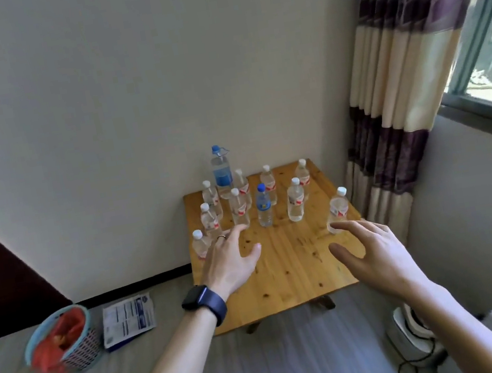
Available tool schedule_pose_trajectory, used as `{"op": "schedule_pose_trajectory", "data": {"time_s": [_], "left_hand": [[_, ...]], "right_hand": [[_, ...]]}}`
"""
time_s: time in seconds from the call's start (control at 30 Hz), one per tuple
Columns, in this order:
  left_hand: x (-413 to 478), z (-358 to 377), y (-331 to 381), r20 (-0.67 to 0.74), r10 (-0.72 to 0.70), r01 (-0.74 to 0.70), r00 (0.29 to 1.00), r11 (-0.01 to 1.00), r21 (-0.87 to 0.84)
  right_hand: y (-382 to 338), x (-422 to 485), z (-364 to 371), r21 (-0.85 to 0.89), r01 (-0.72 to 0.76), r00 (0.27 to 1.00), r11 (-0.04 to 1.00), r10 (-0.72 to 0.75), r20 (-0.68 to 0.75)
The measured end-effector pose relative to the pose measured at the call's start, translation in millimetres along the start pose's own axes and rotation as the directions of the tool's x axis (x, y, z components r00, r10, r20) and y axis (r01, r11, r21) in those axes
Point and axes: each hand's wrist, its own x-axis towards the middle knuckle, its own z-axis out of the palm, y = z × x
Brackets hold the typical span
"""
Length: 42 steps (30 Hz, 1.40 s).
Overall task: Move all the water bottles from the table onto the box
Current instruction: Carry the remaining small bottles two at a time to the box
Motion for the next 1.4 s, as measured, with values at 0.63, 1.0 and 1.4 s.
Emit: {"op": "schedule_pose_trajectory", "data": {"time_s": [0.63,1.0,1.4], "left_hand": [[265.2,149.0,-66.8,0.173,-0.229,0.253,0.958,0.958,-0.132],[418.1,206.7,-99.9,0.275,-0.229,0.225,0.934,0.973,0.047],[445.9,238.3,-131.7,0.292,-0.161,0.161,0.943,0.987,0.023]], "right_hand": [[119.0,271.5,141.0,-0.004,-0.208,0.951,0.978,0.204,0.234],[138.0,417.7,217.2,-0.058,-0.366,0.887,0.929,0.367,0.282],[171.8,472.2,265.5,-0.037,-0.411,0.847,0.911,0.397,0.354]]}}
